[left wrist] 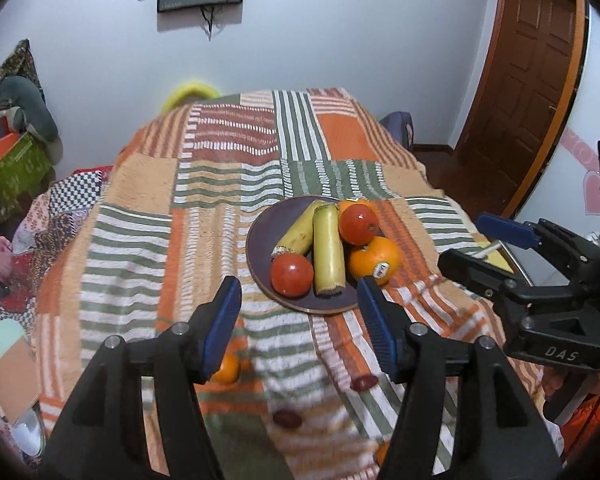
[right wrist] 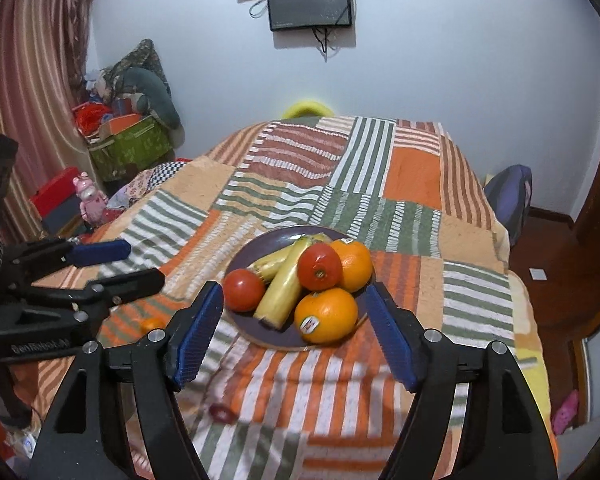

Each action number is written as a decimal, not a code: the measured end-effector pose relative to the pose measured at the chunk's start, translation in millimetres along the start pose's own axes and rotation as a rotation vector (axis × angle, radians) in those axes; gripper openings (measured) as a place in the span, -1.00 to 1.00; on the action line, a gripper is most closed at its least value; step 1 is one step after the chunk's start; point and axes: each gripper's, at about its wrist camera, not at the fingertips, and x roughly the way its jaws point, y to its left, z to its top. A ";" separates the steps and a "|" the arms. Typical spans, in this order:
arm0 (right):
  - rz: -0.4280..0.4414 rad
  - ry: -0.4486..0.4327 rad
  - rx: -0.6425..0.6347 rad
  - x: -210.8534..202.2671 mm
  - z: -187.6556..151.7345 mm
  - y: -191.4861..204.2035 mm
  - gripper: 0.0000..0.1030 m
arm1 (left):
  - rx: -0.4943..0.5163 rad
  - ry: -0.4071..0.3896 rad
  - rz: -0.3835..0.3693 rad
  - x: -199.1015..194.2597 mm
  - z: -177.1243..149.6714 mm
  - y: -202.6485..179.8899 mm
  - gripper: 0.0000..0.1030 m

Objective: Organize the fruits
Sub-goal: 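Open both tools and withdraw them from the plate toward the mandarins, then grasp a small mandarin with the left tool while the right tool grasps another mandarin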

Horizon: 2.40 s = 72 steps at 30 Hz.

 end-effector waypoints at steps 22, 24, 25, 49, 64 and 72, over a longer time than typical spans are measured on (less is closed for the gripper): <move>0.076 0.204 -0.027 3.5 -114.0 63.8 0.34 | -0.005 0.107 0.029 -41.1 -113.5 10.0 0.31; 0.081 0.229 -0.035 8.0 -120.7 67.8 0.24 | -0.014 0.123 0.028 -37.8 -120.8 12.1 0.31; 0.086 0.242 -0.038 10.4 -123.8 69.2 0.15 | -0.018 0.128 0.027 -35.9 -122.7 12.8 0.31; 0.053 0.171 -0.002 16.9 -82.3 37.3 -0.32 | -0.120 0.161 0.062 29.8 -90.2 58.6 0.23; 0.025 0.187 0.041 45.7 -63.6 0.9 -0.32 | -0.152 0.244 0.021 102.9 -83.7 81.8 -0.40; 0.024 0.169 0.042 47.6 -52.5 -5.7 -0.32 | -0.118 0.217 0.042 92.9 -78.0 77.8 -0.40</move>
